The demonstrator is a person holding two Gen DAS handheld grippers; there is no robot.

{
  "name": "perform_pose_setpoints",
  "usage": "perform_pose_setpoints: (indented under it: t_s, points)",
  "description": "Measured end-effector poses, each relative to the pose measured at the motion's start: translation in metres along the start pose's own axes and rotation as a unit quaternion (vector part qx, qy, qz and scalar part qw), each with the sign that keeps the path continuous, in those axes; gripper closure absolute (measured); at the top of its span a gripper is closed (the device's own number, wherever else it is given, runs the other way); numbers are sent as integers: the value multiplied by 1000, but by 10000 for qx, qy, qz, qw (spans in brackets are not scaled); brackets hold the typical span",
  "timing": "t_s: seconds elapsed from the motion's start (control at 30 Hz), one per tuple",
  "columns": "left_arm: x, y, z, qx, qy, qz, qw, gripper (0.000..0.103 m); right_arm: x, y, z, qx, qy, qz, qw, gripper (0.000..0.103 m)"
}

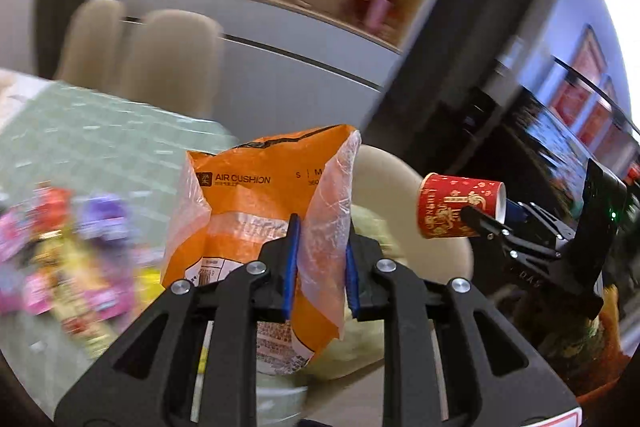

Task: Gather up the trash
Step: 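Drop the orange bag and red cup into the yellow trash bag, then move the left tool to the yellow Dabati wafer packet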

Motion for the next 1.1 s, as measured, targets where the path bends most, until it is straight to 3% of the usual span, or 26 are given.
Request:
perform_pose_setpoints:
  t_s: [0.13, 0.23, 0.4, 0.5, 0.6, 0.73, 0.83, 0.97, 1.1]
  points:
    - [-67, 15, -33, -164, -542, 412, 9975, 84, -2, -18, -43, -337, -231, 140, 9991, 50]
    - [-103, 17, -43, -231, -613, 578, 9962, 80, -8, -26, -63, -487, -284, 203, 9982, 50]
    - [-141, 9, -38, -223, -859, 991, 9911, 42, -25, -30, -80, -585, -247, 266, 9976, 50]
    - [-146, -1, -34, -136, -795, 1133, 9903, 33, -38, -25, -80, -578, -129, 299, 9978, 50]
    - [-128, -5, -27, -38, -743, 1031, 9919, 27, -53, -15, -69, -471, 90, 309, 9984, 50]
    - [-96, -8, -8, 133, -100, 650, 9977, 24, -84, -2, -33, -257, 698, 451, 9962, 50]
    - [-64, -15, 15, 436, 450, 353, 9974, 24, -124, -5, 2, -96, 1172, 911, 9889, 50]
    - [-22, -29, 51, 923, 1093, 6, 9897, 24, -204, -26, 39, 111, 1278, 2092, 9694, 50]
    - [18, -54, 87, 1500, 1580, -260, 9756, 24, -233, -38, 47, 39, 1208, 2564, 9590, 50]
Point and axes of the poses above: each gripper's, at about its wrist camera, not at the fingertips, and x roughly against the way its jaws point, z to its left, y to its top, the point moved 1 cm from there along -x, roughly the way its jaws point, and after that the axes turned 10 degrees about z, right-handed, at the moved point
